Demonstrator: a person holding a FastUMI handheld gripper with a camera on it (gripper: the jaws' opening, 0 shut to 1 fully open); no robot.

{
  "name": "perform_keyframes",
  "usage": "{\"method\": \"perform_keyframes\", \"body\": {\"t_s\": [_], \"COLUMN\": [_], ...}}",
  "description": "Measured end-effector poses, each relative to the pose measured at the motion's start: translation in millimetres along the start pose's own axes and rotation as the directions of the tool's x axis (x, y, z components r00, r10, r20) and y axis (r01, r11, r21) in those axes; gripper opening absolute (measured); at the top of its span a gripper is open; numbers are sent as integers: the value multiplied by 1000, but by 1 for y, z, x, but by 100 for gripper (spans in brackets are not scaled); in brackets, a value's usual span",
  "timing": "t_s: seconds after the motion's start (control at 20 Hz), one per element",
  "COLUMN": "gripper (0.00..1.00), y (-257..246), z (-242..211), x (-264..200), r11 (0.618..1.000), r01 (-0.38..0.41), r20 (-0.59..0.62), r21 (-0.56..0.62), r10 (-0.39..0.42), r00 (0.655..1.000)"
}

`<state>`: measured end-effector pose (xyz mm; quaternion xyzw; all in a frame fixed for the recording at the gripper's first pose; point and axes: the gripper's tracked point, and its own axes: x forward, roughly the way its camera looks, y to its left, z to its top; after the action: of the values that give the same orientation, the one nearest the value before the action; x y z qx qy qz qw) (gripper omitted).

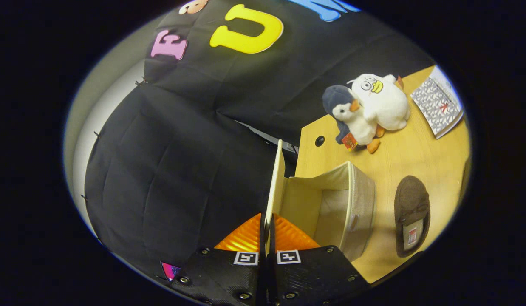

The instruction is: Open the storage box then place both shoes into the box .Put the left shoe in first, then the right shoe, with the right side of both shoes facing outward in a uniform manner.

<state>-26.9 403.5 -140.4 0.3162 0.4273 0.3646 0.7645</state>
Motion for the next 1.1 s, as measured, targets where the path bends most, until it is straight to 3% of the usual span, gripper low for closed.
{"method": "perform_keyframes", "body": {"t_s": [0.2, 0.6, 0.9, 1.1], "gripper": [2, 2, 2, 2], "y": [54, 139, 115, 98], "z": [-7, -42, -104, -159], "x": [29, 128, 265, 303], "r11": [993, 980, 978, 962], "r01": [24, 49, 75, 162], "r20": [-21, -86, -201, -250], "r21": [-115, -194, -196, -221], "r10": [-27, -67, -115, -217], "r00": [999, 994, 973, 944]}}
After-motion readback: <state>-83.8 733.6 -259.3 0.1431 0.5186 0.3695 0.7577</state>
